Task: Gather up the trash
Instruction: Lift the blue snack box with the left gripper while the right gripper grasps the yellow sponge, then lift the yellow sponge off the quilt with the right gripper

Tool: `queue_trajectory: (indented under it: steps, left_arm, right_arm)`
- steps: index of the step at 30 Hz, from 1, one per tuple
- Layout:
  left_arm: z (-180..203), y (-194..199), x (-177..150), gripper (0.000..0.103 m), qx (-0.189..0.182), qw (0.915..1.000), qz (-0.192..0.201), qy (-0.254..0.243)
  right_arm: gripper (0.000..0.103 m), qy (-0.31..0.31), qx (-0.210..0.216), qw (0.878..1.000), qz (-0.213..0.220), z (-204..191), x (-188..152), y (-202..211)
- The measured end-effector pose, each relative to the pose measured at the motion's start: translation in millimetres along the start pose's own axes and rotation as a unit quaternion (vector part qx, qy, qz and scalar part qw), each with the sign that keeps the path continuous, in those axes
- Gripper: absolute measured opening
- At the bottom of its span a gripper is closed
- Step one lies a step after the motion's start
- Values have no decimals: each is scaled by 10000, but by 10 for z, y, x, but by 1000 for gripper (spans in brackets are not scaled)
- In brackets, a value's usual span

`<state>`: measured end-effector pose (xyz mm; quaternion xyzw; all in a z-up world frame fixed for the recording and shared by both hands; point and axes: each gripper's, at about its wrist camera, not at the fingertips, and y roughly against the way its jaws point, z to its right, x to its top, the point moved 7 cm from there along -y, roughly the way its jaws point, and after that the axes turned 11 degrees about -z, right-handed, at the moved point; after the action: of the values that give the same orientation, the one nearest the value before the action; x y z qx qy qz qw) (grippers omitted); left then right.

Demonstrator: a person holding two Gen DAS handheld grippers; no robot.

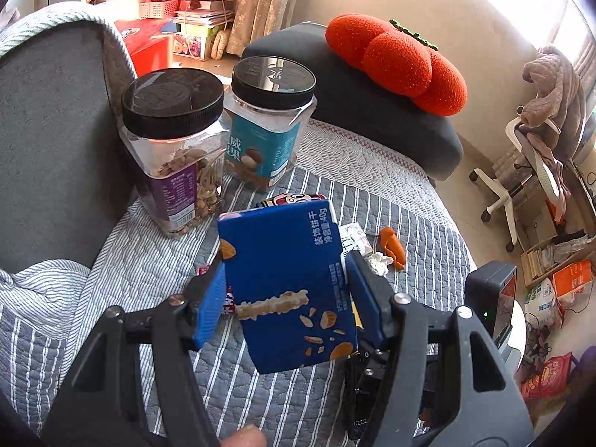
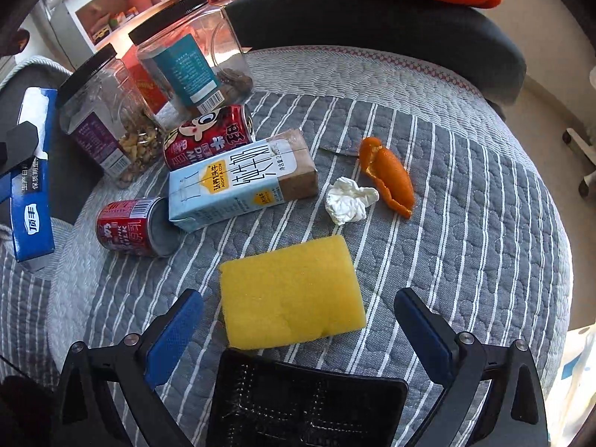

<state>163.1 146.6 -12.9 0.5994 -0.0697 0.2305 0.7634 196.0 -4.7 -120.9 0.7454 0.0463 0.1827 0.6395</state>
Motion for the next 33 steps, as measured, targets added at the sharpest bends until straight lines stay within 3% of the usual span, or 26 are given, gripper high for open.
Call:
queue_trajectory:
  steps: [9,10,11,12,18,33]
  left_arm:
    - [-23,9,-48,63,-88,9999,-89,-35]
    - [-22,6,-48,63,-80,9999,-90,-49]
    - [-28,2,-52,63,-74,9999,-93,-56]
    - [-33,-4,-50,63,-68,9999,-98,-61]
    - [-32,5,-57,63,-52,10000,-48,-61]
    - [71,55,-92,63,-107,9999,57,-108]
  right_arm:
    - [103,89,-124,9985,-528,-129,-23,-387]
    - [100,106,-150,9984,-544,-129,-32,-415]
    - [89,99,-219,9982,-552,-117,-42,-437]
    - [88,65,-274,9981,-557,-98,-48,-454]
    - [83,-114,-188,9995,-232,-15,-44,-336]
    - [83,-593,49,9945,860,226,-7,554]
